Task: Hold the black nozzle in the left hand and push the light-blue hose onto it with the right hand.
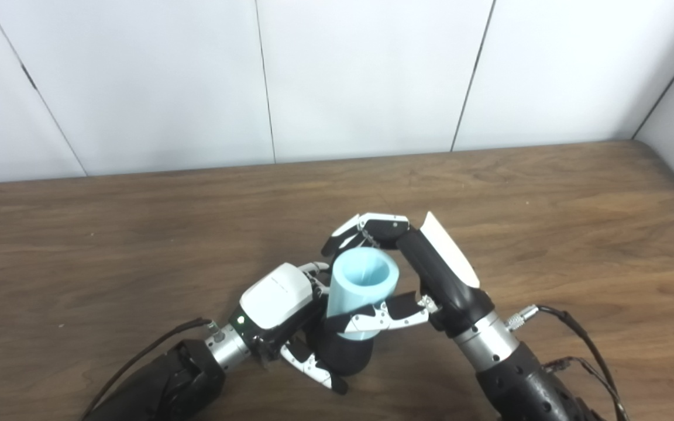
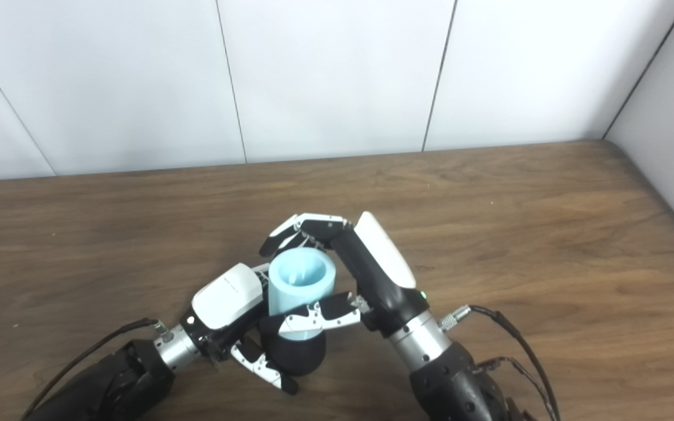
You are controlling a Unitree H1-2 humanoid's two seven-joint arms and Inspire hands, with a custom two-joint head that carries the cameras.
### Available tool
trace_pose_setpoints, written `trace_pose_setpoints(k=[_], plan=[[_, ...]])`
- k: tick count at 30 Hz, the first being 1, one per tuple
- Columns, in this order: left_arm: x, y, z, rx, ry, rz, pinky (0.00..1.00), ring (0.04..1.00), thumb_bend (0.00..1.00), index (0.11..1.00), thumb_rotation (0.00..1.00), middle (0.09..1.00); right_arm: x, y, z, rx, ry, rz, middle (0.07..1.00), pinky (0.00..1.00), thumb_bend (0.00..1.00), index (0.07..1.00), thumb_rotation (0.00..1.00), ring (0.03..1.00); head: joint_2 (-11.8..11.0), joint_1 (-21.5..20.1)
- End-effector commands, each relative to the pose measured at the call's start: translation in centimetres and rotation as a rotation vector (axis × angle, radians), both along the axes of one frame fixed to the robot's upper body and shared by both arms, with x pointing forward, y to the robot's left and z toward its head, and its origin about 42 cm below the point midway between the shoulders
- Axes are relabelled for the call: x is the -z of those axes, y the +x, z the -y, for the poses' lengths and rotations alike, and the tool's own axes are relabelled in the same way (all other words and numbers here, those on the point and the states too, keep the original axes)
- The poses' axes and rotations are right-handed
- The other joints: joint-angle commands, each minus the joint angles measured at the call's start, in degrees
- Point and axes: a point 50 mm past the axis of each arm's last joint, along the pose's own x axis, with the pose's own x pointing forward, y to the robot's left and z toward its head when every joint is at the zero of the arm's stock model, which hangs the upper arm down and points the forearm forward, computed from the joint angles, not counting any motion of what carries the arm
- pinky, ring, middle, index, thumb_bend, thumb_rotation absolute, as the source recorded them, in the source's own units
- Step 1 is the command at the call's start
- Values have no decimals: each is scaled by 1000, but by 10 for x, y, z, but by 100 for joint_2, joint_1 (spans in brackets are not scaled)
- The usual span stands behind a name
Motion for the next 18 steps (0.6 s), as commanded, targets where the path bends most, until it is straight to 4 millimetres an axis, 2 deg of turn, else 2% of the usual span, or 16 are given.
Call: trace_pose_setpoints(k=[1, 6, 11, 14, 18], plan=[[70, -41, -18, 35, 325, -191, 818, 542, 523, 500, 0, 470, -15, -1, -4, -15, 37, 159, 455, 172, 517, 515, 0, 429, 3, -2], [73, -41, -18, 33, 324, -188, 815, 531, 523, 505, 0, 465, -11, 2, -5, -15, 47, 209, 467, 134, 520, 497, 0, 442, -61, -1], [77, -41, -20, 30, 318, -192, 809, 524, 523, 496, 0, 470, -16, 2, -5, -21, 63, 238, 464, 134, 520, 501, 0, 443, -72, -9], [77, -41, -19, 33, 329, -190, 820, 530, 522, 491, 0, 477, -18, 2, -4, -12, 57, 263, 466, 169, 520, 499, 0, 444, -79, -6], [77, -43, -19, 31, 324, -189, 826, 528, 523, 493, 0, 476, -19, 1, -3, -6, 47, 283, 469, 136, 520, 496, 0, 443, -64, 5]])
